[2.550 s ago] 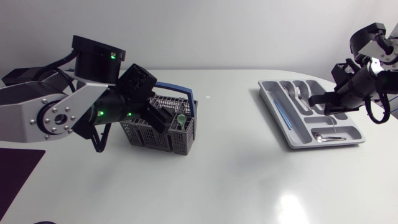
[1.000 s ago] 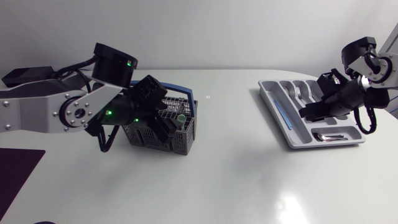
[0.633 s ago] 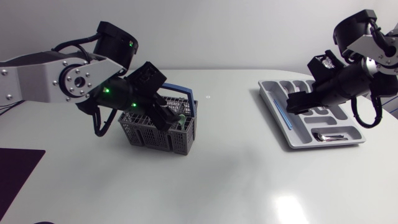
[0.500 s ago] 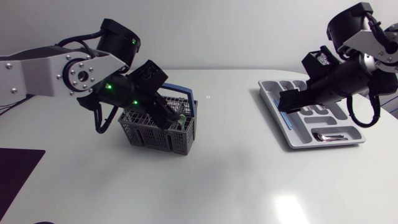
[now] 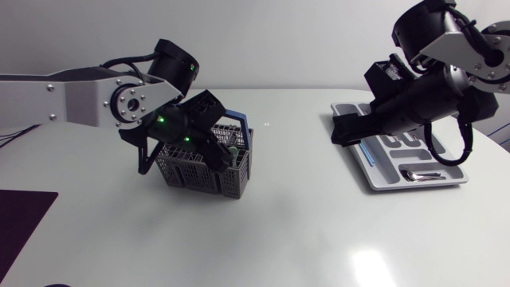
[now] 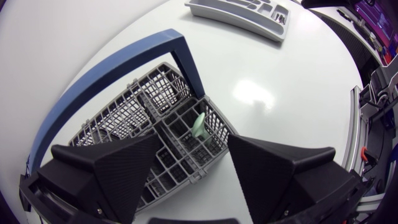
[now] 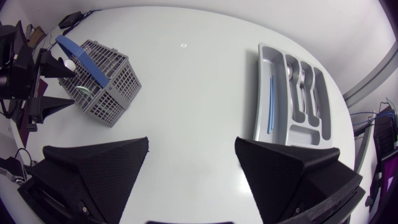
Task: Unload the cutlery basket into the drawer organizer.
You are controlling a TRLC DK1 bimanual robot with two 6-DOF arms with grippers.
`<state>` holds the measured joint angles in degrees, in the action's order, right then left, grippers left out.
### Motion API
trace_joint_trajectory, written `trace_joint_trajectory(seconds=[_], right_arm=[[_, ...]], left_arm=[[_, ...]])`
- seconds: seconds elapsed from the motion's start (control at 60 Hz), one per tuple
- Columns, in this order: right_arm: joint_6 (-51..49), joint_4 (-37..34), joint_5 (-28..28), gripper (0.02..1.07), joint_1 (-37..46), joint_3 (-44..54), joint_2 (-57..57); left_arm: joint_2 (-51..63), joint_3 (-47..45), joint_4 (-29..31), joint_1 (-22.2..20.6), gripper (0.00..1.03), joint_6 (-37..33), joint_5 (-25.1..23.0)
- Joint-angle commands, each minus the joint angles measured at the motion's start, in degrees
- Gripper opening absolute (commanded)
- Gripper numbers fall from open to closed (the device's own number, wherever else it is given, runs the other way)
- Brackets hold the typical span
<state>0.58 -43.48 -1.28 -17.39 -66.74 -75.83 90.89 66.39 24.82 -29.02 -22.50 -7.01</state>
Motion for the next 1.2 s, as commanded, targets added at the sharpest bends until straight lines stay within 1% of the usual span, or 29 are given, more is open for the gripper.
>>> trace_joint_trajectory(seconds=[0.0, 0.033, 0.1, 0.183, 0.217, 0.25, 0.317, 0.4, 0.517, 0.583, 0.683, 0.733, 0.8, 0.85, 0.883, 0.9, 1.033, 1.15, 1.183], right_arm=[[1.97, 0.24, 0.22, 1.02, -0.98, 0.82, 0.51], [2.06, 0.24, 0.22, 1.02, -1.25, 0.91, 0.60], [2.41, 0.33, 0.40, 1.02, -1.86, 1.26, 0.60], [2.76, 0.42, 0.49, 1.02, -2.56, 1.70, 0.69], [2.85, 0.51, 0.49, 1.02, -2.83, 1.79, 0.77], [3.02, 0.59, 0.58, 1.02, -3.09, 2.05, 0.86], [3.20, 1.12, 0.75, 1.02, -3.62, 2.40, 0.95], [3.46, 1.38, 1.10, 1.02, -4.06, 2.93, 0.95], [3.55, 1.74, 1.28, 1.02, -4.41, 3.46, 0.95], [3.55, 1.74, 1.45, 1.02, -4.50, 3.55, 0.95], [3.64, 1.74, 1.72, 1.02, -4.67, 3.63, 0.95], [3.82, 1.74, 1.81, 1.02, -4.76, 3.72, 0.95], [3.90, 1.74, 1.89, 1.02, -4.94, 3.72, 0.95], [3.90, 1.82, 1.98, 1.02, -4.94, 3.81, 0.95], [3.90, 1.82, 2.07, 1.02, -5.02, 3.90, 0.95], [3.99, 1.82, 2.07, 1.02, -5.20, 3.99, 0.95], [4.17, 1.82, 2.25, 1.02, -5.38, 4.43, 1.04], [4.25, 1.82, 2.33, 1.02, -5.55, 4.78, 1.21], [4.34, 1.82, 2.42, 1.02, -5.64, 4.87, 1.30]], left_arm=[[2.36, 1.90, -0.82, -0.43, 0.76, 0.18, 0.33], [2.62, 1.81, -1.26, -0.52, 0.72, 0.00, 0.33], [2.98, 1.64, -2.05, -0.52, 0.72, -0.09, 0.33], [3.33, 1.20, -3.55, -0.34, 0.63, -0.09, 0.33], [3.50, 1.02, -3.81, -0.34, 0.63, -0.09, 0.33], [3.59, 0.76, -4.25, -0.43, 0.60, -0.09, 0.33], [3.68, 0.14, -5.22, -0.52, 0.59, -0.09, 0.33], [3.85, -0.74, -6.63, -0.52, 0.48, 0.00, 0.33], [3.94, -1.35, -6.63, -0.52, 0.37, -0.35, 0.33], [3.94, -1.70, -6.63, -0.60, 0.33, -0.44, 0.24], [3.85, -2.32, -6.63, -0.78, 0.33, -0.44, 0.24], [3.77, -2.76, -6.63, -0.96, 0.29, -0.61, 0.24], [3.77, -3.11, -6.63, -1.13, 0.28, -0.70, 0.24], [3.68, -3.20, -6.63, -1.31, 0.23, -0.70, 0.24], [3.59, -3.28, -6.63, -1.31, 0.22, -0.70, 0.24], [3.41, -3.37, -6.63, -1.31, 0.19, -0.70, 0.24], [2.45, -3.72, -6.71, -1.31, 0.07, -0.79, 0.24], [1.66, -4.52, -7.15, -1.48, 0.06, -0.79, 0.24], [1.13, -4.95, -7.59, -1.57, 0.04, -0.79, 0.24]])
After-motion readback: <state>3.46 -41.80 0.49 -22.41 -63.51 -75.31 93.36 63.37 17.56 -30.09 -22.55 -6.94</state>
